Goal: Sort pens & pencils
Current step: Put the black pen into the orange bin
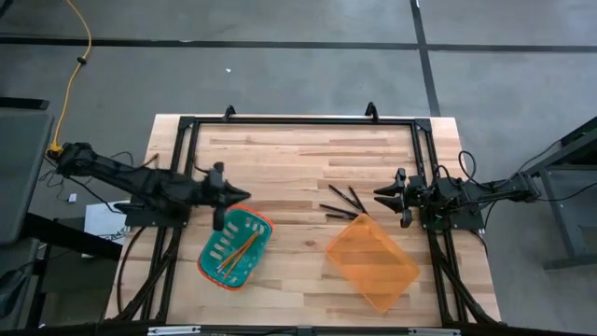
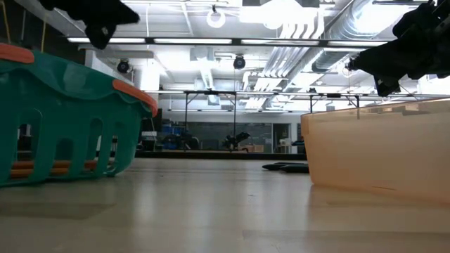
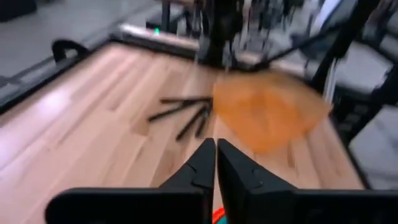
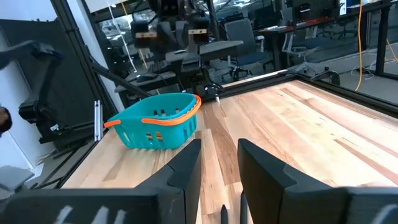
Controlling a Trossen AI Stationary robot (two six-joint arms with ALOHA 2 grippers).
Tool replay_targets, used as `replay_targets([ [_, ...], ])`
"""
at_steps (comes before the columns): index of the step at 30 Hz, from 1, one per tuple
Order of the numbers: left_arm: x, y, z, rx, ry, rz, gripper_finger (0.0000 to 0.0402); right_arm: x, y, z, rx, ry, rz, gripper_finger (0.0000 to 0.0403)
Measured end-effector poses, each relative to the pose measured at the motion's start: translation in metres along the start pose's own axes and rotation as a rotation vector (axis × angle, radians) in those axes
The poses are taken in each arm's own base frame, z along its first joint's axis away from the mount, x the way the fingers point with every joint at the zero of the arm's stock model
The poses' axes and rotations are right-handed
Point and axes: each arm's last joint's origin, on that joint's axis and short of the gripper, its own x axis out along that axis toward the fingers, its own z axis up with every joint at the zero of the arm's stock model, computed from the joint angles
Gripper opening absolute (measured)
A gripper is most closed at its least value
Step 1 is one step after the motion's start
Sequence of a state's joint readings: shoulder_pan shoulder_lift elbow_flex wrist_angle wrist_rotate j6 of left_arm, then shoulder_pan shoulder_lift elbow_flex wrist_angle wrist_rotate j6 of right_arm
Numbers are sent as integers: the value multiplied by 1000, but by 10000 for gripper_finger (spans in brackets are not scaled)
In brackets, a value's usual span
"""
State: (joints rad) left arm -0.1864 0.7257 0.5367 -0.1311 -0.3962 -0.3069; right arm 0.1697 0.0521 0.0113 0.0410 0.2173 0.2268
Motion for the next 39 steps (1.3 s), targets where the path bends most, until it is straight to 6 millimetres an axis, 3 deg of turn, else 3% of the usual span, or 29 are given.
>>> replay_targets([
  [6,-29,16,9,-58,-221,-21,11,0,0,0,0,0,0,96],
  [13,-50,27,3,-51,-329,-32,2,0,1,7,-13,-76,-2,96],
  [18,-52,34,-17,-58,-360,-35,3,-3,4,22,-37,-228,15,96],
  [21,-52,37,-27,-66,-399,-42,1,-3,3,27,55,-288,-26,96],
  [29,-44,44,-63,-90,-489,-85,1,5,-1,22,109,-230,-81,96],
  [39,-41,47,-80,-43,-515,-106,1,29,-15,24,248,-90,-211,96],
])
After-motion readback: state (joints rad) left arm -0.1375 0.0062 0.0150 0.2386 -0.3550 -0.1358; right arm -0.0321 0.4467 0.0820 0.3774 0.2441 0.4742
